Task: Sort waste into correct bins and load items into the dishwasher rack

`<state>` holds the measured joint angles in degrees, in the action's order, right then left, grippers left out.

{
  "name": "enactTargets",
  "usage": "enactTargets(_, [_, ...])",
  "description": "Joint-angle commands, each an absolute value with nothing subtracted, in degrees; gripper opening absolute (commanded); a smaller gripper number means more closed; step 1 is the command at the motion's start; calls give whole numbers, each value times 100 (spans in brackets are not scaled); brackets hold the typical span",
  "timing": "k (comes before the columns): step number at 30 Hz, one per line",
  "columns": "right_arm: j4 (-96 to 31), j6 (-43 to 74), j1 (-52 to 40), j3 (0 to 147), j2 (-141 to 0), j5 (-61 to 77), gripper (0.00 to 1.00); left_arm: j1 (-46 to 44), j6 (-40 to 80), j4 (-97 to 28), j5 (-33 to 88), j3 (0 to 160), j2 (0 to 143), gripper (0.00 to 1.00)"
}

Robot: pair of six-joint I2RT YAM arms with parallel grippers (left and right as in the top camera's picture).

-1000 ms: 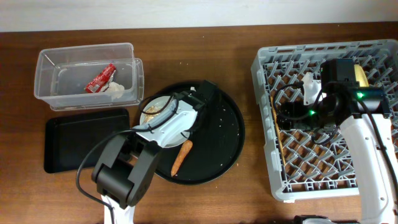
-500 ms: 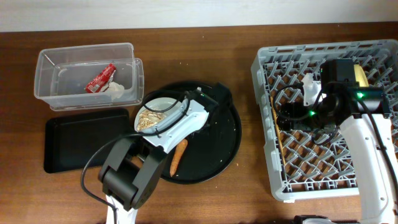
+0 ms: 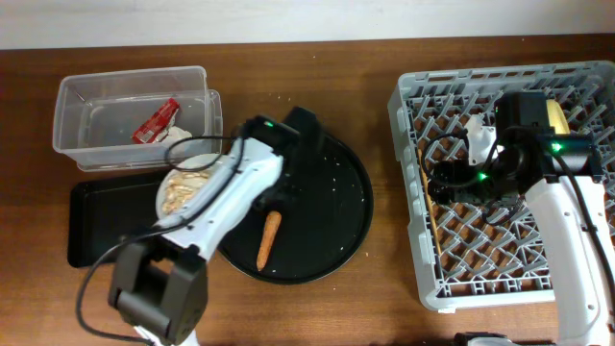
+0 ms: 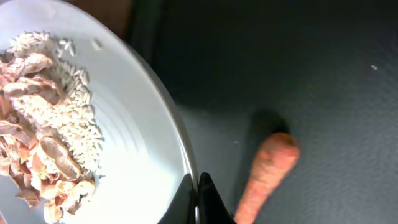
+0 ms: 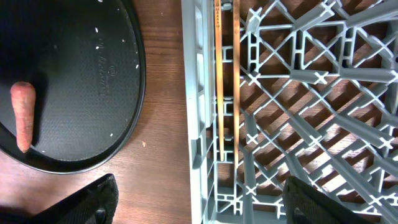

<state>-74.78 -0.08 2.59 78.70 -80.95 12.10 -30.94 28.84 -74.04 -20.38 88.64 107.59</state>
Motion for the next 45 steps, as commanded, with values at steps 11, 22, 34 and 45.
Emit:
enactTargets(11, [-7529, -64, 266, 7891, -8082, 1092, 84, -222, 517, -7491, 1435, 8864, 10121, 0])
enactTargets(22, [-7616, -62, 266, 7891, -8082, 989, 82, 3092, -2565, -9032, 5758, 8864, 10121, 0])
enactTargets(34, [-7660, -62, 266, 7891, -8082, 987, 82, 3393, -3105, -9192, 6263, 8862, 10134, 0])
enactTargets(45, [-7682, -60, 266, 7891, -8082, 991, 82, 1017, -2740, -8567, 6069, 8864, 10014, 0])
